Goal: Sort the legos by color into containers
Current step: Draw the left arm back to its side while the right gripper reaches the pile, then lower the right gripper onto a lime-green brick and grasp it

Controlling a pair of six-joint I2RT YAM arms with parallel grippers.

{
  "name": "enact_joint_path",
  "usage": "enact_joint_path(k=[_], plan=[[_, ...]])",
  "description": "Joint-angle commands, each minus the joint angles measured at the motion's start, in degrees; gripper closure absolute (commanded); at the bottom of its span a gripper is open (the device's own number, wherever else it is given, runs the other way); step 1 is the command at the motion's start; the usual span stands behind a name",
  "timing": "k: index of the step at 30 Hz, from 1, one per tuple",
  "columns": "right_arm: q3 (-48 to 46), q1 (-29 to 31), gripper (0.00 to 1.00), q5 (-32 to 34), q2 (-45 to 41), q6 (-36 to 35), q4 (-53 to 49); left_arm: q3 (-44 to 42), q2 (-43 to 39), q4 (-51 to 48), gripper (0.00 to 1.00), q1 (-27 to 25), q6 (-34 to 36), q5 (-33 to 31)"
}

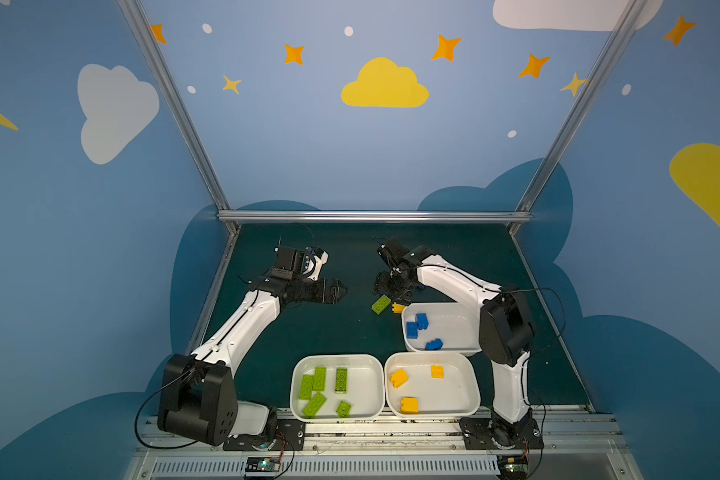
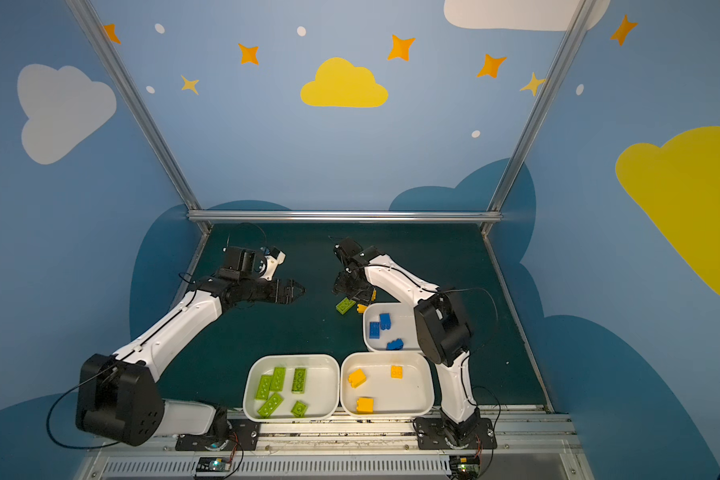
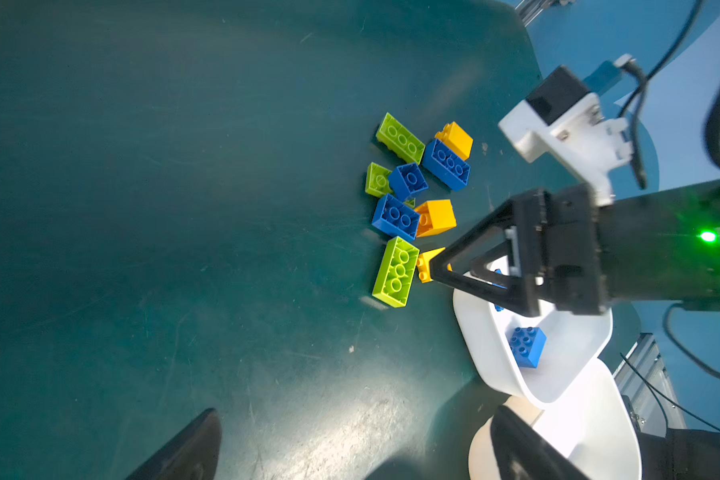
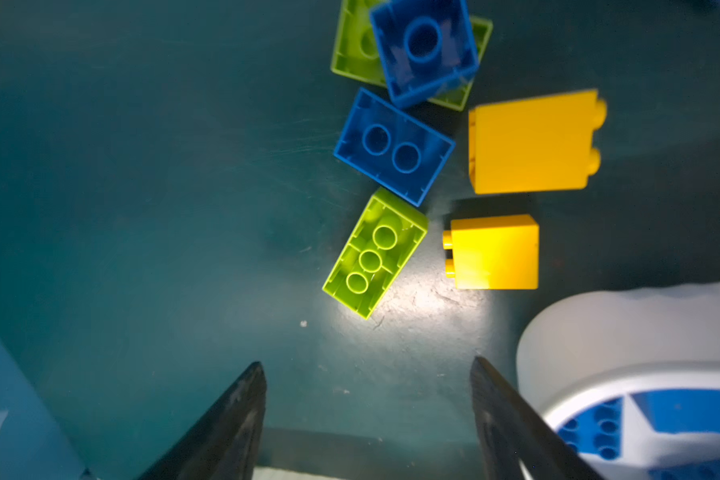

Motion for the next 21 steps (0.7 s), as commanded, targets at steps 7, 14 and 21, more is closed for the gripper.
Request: enact_joint_path(k=[7, 14, 21], plan=[[5.8, 1.5, 0.33, 2.3, 6.6, 9.6, -3.9, -2.9, -3.4, 0.4, 0.01, 1.0, 0.1, 0.0], [8.4, 1.3, 0.4, 2.7, 10.2, 11.4, -3.9, -4.2, -4.0, 1.1, 0.0, 1.0, -0.1, 0.4], [10.5, 0.8, 0.47, 3.8, 13.1, 13.0, -4.5, -4.4, -3.5, 0.9, 0.0, 1.0, 0.0, 0.6]])
